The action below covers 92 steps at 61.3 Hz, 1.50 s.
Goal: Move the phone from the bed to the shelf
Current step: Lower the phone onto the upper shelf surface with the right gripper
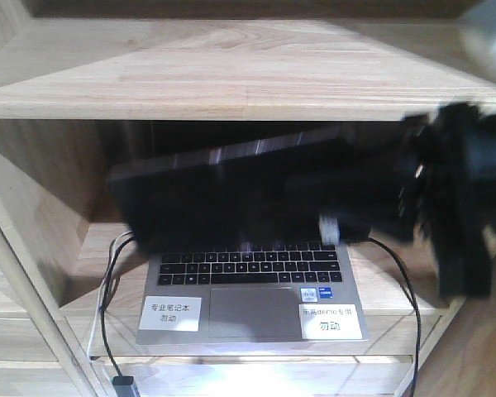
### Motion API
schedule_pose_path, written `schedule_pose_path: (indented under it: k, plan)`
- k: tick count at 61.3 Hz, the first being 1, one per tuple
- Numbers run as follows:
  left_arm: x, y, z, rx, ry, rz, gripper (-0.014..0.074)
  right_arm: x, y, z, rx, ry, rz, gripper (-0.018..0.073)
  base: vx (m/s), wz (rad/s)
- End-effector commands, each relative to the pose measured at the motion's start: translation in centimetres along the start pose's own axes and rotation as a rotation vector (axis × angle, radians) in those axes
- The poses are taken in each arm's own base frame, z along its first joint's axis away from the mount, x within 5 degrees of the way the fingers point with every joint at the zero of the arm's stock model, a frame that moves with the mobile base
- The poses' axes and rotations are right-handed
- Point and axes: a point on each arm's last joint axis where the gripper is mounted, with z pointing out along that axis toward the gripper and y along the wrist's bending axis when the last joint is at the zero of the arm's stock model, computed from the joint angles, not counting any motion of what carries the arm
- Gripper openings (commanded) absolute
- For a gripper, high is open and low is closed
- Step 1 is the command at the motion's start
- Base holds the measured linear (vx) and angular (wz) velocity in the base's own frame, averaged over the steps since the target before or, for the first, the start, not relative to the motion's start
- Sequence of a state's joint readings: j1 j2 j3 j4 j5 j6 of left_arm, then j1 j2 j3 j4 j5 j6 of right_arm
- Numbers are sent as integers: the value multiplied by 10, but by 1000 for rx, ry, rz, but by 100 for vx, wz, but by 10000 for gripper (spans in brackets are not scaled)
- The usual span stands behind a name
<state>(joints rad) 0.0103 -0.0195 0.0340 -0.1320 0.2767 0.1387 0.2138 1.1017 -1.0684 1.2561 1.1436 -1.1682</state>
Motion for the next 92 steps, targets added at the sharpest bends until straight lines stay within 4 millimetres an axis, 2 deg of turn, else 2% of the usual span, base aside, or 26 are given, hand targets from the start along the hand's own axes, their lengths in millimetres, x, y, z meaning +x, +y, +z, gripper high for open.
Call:
schedule_pose_path:
  k: [1, 17, 33, 49, 67, 73, 87, 92]
  plan:
    - [-6, 1, 0, -5, -75, -10, 1, -35, 15, -14, 35, -164, -48, -1, 0, 0]
    - [-6, 1, 0, -5, -75, -10, 1, -78, 18, -34, 218, -287, -142, -1, 0, 0]
    - [-6, 1, 0, -5, -75, -10, 1, -103, -2, -31, 278, -328, -169, -1, 0, 0]
    - [-6, 1, 0, -5, -75, -10, 1, -128, -40, -9, 210, -332, -147, -1, 0, 0]
    - [-6, 1, 0, -5, -75, -10, 1, -145, -78, 17, 114, -314, -124, -1, 0, 0]
    - [-6, 1, 0, -5, -75, -10, 1, -145, -91, 26, 108, -308, -113, -1, 0, 0]
    - [-6, 1, 0, -5, -75, -10, 1, -144, -105, 70, 77, -269, -125, -1, 0, 0]
    - [-6, 1, 0, -5, -75, -10, 1, -143, -115, 78, 107, -270, -114, -1, 0, 0]
